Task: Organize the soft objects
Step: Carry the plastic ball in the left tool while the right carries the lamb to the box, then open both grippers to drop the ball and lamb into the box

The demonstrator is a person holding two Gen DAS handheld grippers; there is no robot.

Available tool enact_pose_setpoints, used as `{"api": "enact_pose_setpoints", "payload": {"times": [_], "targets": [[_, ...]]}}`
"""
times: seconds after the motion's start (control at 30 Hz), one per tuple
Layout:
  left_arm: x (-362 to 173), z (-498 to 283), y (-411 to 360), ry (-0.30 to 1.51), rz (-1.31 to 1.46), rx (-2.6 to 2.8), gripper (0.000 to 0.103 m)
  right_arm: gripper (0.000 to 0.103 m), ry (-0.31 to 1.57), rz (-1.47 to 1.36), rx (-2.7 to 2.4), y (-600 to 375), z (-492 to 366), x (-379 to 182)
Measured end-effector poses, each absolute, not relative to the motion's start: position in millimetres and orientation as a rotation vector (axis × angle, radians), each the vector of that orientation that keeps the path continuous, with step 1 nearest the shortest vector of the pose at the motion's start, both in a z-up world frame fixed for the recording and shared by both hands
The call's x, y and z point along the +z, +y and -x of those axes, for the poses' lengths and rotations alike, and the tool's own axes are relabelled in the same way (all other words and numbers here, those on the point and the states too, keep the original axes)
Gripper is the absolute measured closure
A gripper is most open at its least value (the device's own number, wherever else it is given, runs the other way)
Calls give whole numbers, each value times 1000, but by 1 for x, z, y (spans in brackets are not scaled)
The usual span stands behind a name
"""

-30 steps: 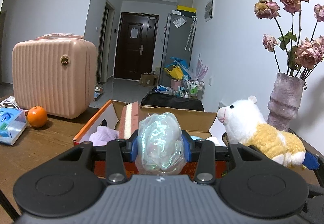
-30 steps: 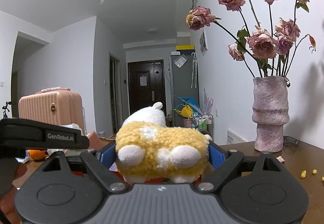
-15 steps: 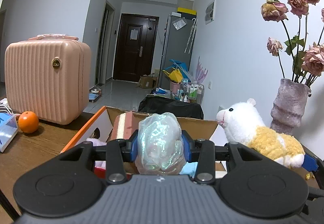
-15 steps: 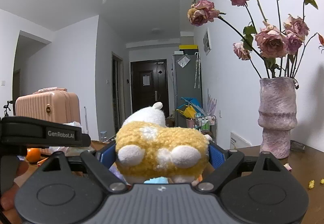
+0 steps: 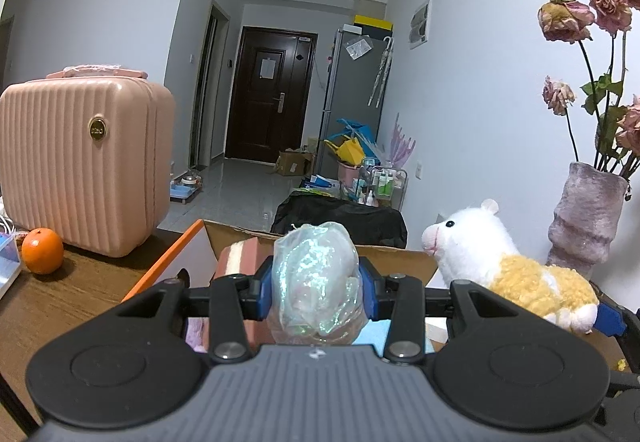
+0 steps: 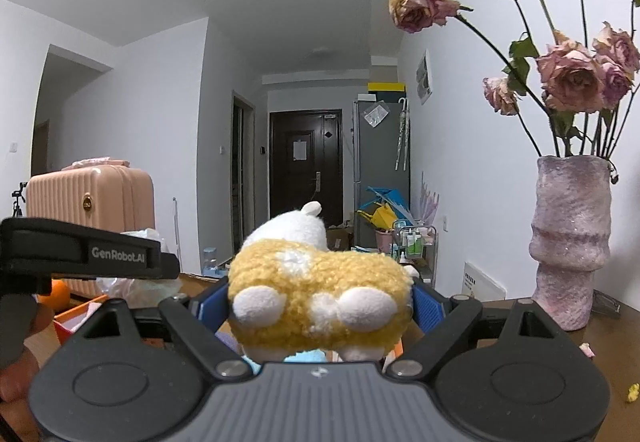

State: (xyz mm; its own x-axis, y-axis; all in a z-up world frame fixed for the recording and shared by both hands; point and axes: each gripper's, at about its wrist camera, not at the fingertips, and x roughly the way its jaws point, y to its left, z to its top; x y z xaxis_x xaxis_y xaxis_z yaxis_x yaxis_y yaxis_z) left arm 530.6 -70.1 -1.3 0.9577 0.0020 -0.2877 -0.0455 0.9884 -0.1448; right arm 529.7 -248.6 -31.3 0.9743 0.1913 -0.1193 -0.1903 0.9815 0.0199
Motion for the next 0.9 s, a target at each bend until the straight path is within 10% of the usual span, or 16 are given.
{"api": "enact_pose_setpoints", "payload": {"times": [0.9], "targets": [[-11,-570,-71,331,109,78,61,14,204,62,253,-234,-583,-32]]}}
